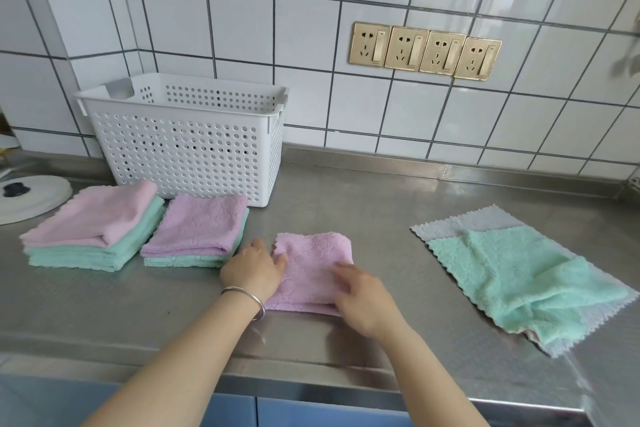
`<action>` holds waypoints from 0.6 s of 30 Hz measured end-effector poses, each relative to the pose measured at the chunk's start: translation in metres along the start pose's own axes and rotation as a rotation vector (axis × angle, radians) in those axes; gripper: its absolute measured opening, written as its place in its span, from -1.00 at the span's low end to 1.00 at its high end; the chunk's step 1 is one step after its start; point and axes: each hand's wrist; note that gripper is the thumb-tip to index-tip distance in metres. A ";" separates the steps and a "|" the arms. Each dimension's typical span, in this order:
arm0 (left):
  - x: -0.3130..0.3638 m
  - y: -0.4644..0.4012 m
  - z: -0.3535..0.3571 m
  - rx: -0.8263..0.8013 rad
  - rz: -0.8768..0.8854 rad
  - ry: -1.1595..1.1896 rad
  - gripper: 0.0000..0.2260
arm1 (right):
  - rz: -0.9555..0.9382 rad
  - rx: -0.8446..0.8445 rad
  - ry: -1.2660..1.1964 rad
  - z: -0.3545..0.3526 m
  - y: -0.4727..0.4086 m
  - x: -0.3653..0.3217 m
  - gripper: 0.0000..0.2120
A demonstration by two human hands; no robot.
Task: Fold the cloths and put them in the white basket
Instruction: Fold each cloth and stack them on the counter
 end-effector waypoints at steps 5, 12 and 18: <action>0.003 0.011 -0.002 -0.043 -0.041 0.003 -0.33 | 0.398 0.171 -0.108 0.005 -0.022 0.006 -0.65; 0.008 0.014 -0.001 -0.022 -0.012 0.010 -0.52 | 0.575 0.008 0.034 0.002 -0.044 0.002 -0.56; 0.007 0.013 -0.020 -0.023 -0.117 0.344 -0.73 | 0.530 -0.092 -0.354 -0.011 -0.039 -0.008 -0.79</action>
Point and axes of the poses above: each hand's wrist, its own y-axis away from the middle knuckle, its own z-axis out of the palm, x = y × z, and after that the axes turned 11 degrees about x, right-handed
